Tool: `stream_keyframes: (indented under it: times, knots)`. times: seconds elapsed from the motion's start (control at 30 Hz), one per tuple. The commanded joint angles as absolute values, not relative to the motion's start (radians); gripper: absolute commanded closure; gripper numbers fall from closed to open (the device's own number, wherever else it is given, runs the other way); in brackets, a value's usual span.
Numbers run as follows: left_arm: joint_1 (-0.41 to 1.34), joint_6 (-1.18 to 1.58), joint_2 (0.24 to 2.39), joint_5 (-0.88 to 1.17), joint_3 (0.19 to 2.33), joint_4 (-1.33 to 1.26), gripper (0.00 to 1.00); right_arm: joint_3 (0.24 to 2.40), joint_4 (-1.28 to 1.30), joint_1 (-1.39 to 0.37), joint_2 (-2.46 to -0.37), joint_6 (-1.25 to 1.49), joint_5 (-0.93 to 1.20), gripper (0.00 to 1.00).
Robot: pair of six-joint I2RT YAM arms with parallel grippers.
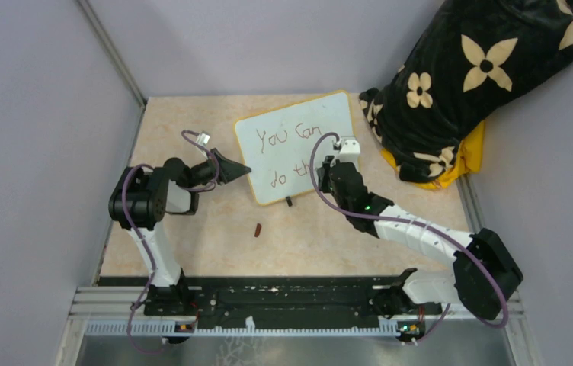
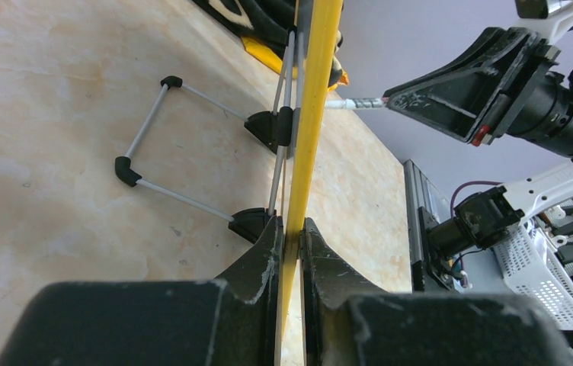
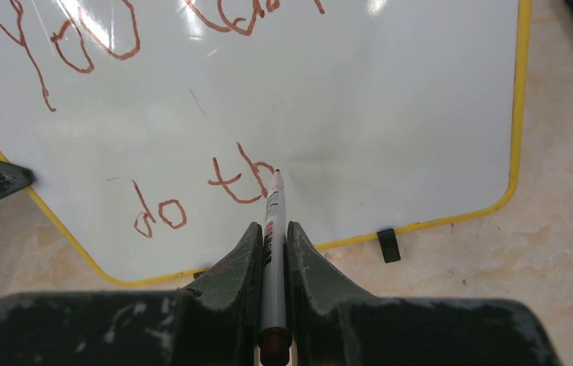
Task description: Write a sentence on the whiteboard
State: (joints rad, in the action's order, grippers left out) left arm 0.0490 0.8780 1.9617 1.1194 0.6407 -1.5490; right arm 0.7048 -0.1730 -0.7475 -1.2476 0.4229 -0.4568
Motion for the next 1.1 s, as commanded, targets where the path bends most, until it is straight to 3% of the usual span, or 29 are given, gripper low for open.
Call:
stream_keyframes:
  times: [0.0, 1.07]
  knots:
    - [0.067, 0.871, 1.976, 1.155, 0.628, -1.71, 1.0, 0.739, -0.215, -0.734, -1.193, 0.413, -0.495, 1.0]
    - [0.067, 0.87, 1.976, 1.157, 0.63, -1.71, 1.0, 0.805, -0.273, -0.715, -1.297, 0.406, -0.466, 1.0]
